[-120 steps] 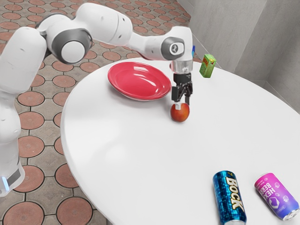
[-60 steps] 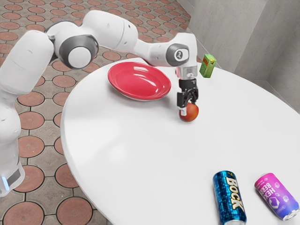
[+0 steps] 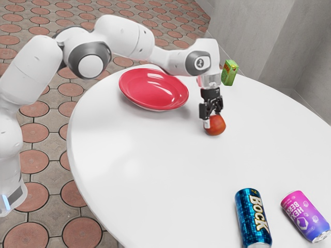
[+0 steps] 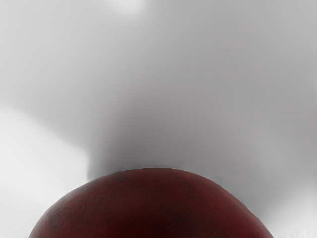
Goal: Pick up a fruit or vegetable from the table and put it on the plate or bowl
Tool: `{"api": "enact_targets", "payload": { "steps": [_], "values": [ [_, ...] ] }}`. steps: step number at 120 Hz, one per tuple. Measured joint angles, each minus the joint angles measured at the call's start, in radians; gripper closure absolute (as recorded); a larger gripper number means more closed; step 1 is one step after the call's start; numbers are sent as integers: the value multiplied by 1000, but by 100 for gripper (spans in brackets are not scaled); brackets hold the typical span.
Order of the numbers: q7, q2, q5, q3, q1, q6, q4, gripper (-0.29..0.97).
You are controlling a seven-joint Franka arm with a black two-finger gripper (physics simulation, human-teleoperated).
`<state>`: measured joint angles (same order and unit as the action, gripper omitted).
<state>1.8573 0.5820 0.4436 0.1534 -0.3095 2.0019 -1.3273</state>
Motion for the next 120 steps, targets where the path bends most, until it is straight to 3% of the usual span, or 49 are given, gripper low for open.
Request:
{"api": "enact_targets", "payload": {
  "steps": [96,120],
  "values": [
    [6,79,1,1,51,99,78,0],
    [22,78,4,2,55,109,79,31]
  ]
}}
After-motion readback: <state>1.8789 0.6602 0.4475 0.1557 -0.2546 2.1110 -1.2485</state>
